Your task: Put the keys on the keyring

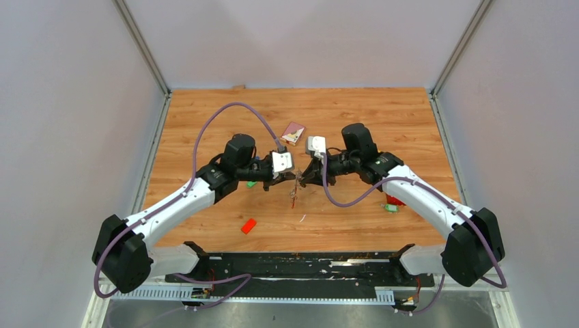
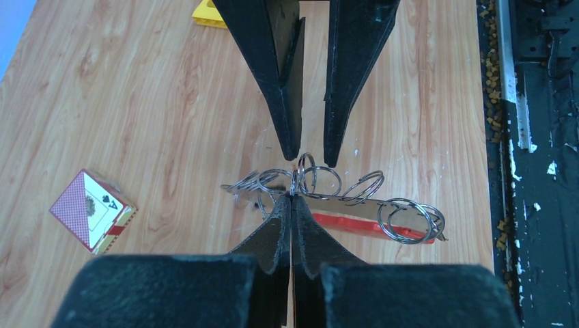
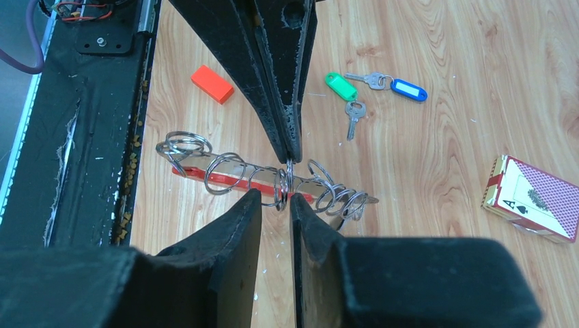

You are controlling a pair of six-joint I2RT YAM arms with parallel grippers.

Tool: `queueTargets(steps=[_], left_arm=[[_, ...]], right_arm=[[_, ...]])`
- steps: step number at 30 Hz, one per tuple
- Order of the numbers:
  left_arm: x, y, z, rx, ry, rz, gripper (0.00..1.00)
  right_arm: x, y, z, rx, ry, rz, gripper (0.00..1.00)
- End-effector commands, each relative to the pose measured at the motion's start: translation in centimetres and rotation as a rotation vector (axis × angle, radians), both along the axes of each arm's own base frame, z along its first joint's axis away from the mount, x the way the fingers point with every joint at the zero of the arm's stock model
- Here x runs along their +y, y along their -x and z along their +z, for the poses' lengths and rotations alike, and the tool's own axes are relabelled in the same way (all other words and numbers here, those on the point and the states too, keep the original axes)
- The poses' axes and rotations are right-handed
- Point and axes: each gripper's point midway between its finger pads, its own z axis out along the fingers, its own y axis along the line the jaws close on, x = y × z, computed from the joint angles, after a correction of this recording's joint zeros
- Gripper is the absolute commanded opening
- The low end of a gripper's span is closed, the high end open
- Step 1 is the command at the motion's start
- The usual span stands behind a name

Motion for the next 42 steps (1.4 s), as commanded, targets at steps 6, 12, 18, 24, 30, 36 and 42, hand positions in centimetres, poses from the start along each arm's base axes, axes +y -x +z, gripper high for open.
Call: queueTargets(steps=[6, 12, 18, 24, 30, 36, 42], left_arm=[[-0.6, 0.3, 2.1, -0.042, 0.073, -0.02, 0.0], [-0.7, -0.6, 2.1, -0.016, 0.089, 0.044, 0.0], [-0.9, -1.1, 2.4, 0.006, 0.112, 0.081, 0.0], [-1.1, -1.7, 2.6, 0.054, 0.13, 0.13, 0.0], [-1.2, -2.0, 2.6, 0.093, 0.137, 0.158, 0.0], [-1.4, -2.2, 2.4, 0.124, 0.138, 0.176, 0.0], [-1.4, -2.1, 2.3, 0.137, 0.138, 0.17, 0.0]], right_arm=[[0.0, -0.5, 0.7, -0.035, -0.004, 0.002, 0.21], [-1.0, -0.4, 2.3, -0.104, 0.0, -0.032, 0.26], [-2.1, 0.4, 3.0, -0.143, 0.002, -0.06, 0.36], [-1.8, 1.5, 2.8, -0.118, -0.023, -0.049, 0.38], [-0.5, 1.9, 1.8, -0.099, -0.012, -0.037, 0.4], [0.8, 1.7, 1.1, -0.129, 0.012, -0.053, 0.43], [1.0, 0.3, 0.8, -0.166, 0.036, -0.114, 0.39]])
